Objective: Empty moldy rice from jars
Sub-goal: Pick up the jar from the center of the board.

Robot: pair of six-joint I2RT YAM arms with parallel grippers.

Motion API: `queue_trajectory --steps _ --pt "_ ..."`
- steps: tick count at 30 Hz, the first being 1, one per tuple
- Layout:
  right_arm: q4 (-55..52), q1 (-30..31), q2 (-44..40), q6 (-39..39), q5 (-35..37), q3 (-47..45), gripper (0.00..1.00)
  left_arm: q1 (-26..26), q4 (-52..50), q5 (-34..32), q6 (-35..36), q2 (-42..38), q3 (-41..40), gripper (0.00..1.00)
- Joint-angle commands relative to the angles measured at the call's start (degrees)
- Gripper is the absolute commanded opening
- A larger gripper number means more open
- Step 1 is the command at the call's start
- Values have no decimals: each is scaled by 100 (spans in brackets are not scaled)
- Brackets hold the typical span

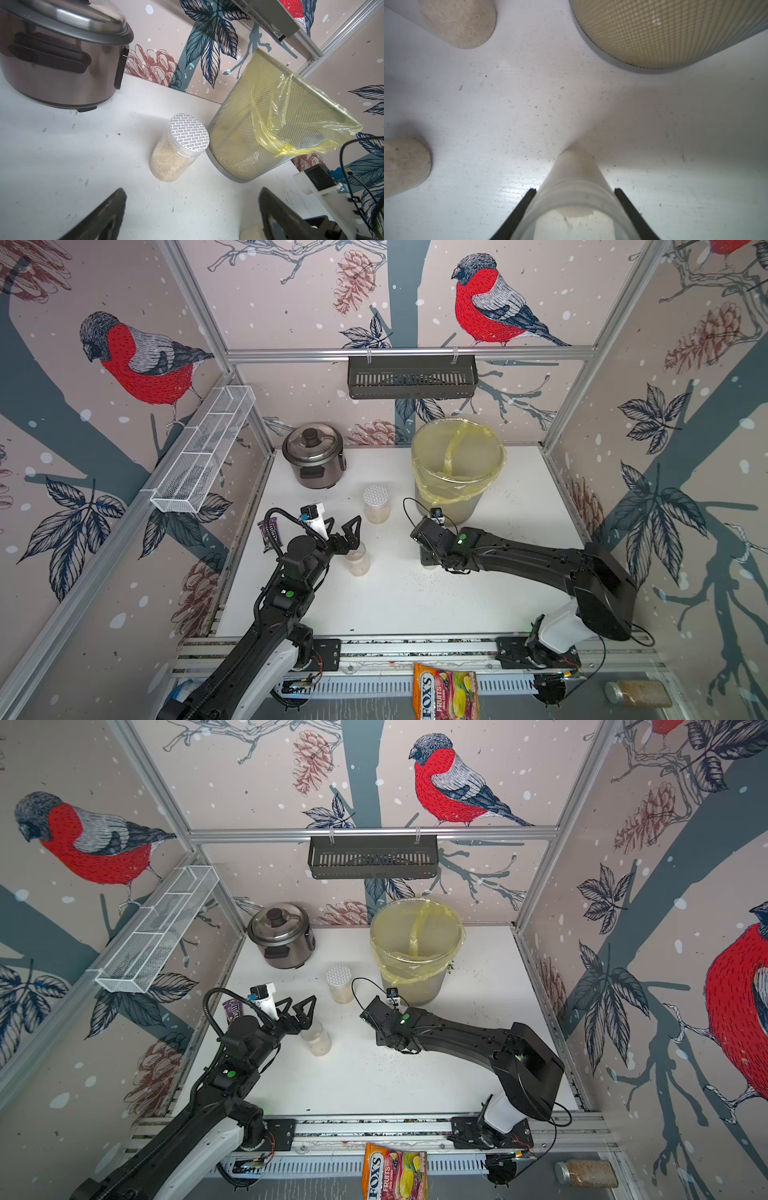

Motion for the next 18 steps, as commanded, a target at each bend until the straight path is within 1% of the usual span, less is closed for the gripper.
queue_trajectory --steps 1,3,7,13,16,18 --pt "50 -23 -132 -59 -36 -20 44 0 382 144 102 19 22 98" --pt "56 -27 -218 -93 -88 -5 42 -16 492 206 145 11 -16 98" --pt "14 -34 -398 -172 -190 49 41 -85 784 276 260 -74 -79 98" --pt "-30 -242 -1043 -491 -548 138 41 -374 1301 426 734 -74 -114 97" --pt "-81 -428 -1394 -742 -803 189 41 -786 1481 276 1231 -12 -71 98" --pt "-133 -547 -1594 -935 -924 246 41 -1233 1473 63 1775 54 64 97"
